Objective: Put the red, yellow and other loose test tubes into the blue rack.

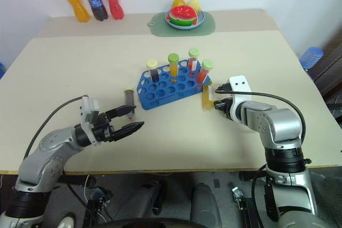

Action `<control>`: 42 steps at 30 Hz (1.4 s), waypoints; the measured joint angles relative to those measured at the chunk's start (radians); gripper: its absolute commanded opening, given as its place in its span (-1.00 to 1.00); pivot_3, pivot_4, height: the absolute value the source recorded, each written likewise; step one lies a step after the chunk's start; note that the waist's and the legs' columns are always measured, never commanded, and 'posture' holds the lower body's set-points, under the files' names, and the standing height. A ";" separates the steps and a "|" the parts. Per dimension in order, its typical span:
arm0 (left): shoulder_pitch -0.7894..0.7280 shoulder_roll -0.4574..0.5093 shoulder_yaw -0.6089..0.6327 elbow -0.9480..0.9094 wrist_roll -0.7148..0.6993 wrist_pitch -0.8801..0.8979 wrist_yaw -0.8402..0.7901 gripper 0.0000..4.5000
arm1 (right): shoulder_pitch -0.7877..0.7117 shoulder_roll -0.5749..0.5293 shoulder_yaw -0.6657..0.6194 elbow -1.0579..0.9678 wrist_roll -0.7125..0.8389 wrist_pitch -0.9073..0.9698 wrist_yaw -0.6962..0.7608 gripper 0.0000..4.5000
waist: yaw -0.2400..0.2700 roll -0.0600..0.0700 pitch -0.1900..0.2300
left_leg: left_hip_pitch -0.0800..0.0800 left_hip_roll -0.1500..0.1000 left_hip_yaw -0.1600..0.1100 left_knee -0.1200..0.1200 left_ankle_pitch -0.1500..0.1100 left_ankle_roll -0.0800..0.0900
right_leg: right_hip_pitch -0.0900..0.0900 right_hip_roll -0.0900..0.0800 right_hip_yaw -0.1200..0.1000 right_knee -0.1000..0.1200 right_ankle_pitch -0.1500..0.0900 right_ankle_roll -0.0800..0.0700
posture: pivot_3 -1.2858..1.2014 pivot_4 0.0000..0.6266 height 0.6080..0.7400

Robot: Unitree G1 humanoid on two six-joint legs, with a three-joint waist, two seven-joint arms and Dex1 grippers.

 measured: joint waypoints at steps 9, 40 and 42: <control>0.022 -0.006 0.000 -0.011 0.000 0.002 0.015 0.68 | -0.058 0.028 -0.062 0.036 0.010 0.081 0.023 0.05 | 0.009 0.000 0.000 | 0.000 0.000 0.000 0.001 0.000 0.000 | -0.001 0.000 0.000 -0.001 0.000 0.000 | 0.03 -0.52 1.00; 0.045 -0.029 -0.007 -0.044 0.000 0.002 0.045 0.68 | -0.231 0.260 -0.309 0.096 0.013 0.265 -0.118 0.97 | 0.002 0.001 0.001 | 0.000 0.000 0.000 -0.001 0.000 -0.001 | -0.002 0.000 0.000 0.000 0.000 0.000 | 0.03 -0.52 1.00; 0.050 -0.029 -0.007 -0.045 0.000 0.002 0.052 0.68 | -0.213 0.259 -0.270 0.091 0.006 0.261 -0.115 0.97 | 0.002 0.001 0.001 | 0.000 0.000 0.000 -0.001 0.000 -0.001 | -0.004 0.000 0.000 0.000 0.000 0.000 | 0.03 -0.52 1.00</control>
